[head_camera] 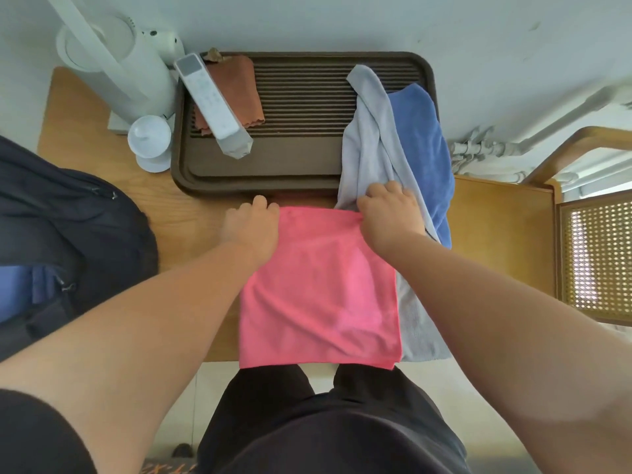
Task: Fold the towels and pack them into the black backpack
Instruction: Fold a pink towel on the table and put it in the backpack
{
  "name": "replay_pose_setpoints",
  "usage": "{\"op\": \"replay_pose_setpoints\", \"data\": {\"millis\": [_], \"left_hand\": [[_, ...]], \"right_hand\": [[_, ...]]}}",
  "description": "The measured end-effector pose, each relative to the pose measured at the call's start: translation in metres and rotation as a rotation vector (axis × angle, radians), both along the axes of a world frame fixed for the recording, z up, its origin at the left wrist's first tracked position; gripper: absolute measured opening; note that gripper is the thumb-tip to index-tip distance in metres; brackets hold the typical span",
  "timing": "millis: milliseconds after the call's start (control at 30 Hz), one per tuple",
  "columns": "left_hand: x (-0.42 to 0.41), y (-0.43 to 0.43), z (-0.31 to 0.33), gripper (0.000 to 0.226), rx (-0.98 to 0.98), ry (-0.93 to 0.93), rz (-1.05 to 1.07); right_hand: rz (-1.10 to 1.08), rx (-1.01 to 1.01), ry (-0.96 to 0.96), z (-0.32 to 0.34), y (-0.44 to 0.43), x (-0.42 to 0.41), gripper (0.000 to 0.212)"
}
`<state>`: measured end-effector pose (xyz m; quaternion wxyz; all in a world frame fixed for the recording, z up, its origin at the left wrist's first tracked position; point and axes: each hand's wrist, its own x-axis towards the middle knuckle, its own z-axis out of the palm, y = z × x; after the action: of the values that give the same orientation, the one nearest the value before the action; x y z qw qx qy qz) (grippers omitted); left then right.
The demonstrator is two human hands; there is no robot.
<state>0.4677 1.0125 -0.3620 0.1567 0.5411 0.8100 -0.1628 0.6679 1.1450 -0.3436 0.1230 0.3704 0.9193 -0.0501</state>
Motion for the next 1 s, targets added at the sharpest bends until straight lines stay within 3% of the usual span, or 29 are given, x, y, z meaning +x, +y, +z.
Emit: {"op": "replay_pose_setpoints", "data": {"millis": [67,167,233,367,533,633,800,1000], "left_hand": [[0.001,0.001,0.001,0.028,-0.020,-0.016,0.016],[0.001,0.004,0.008,0.050,-0.047,-0.102,0.049],[0.000,0.006,0.012,0.060,-0.060,-0.157,0.044],[0.001,0.006,0.017,0.037,-0.046,-0.169,0.005],[-0.008,-0.006,0.029,0.017,0.060,-0.027,-0.132],[-0.017,-0.017,0.046,0.002,0.126,-0.126,-0.081],[-0.038,-0.020,0.076,0.015,0.180,-0.433,0.105],[-0.052,-0.005,0.090,0.021,0.452,-0.374,0.185]], "right_hand": [[0.023,-0.019,0.024,0.003,-0.001,0.000,0.019],[0.060,-0.086,0.038,0.011,-0.005,0.005,0.005],[0.081,-0.132,0.057,0.018,-0.009,0.013,0.009],[0.122,-0.153,0.150,0.033,-0.017,0.028,0.025],[0.059,-0.123,0.147,0.048,-0.020,0.032,0.007],[-0.033,-0.151,0.117,0.054,-0.017,0.032,0.011],[-0.065,-0.179,0.035,0.066,-0.002,0.022,0.020],[-0.105,-0.048,0.074,0.075,0.022,0.005,0.026]]}}
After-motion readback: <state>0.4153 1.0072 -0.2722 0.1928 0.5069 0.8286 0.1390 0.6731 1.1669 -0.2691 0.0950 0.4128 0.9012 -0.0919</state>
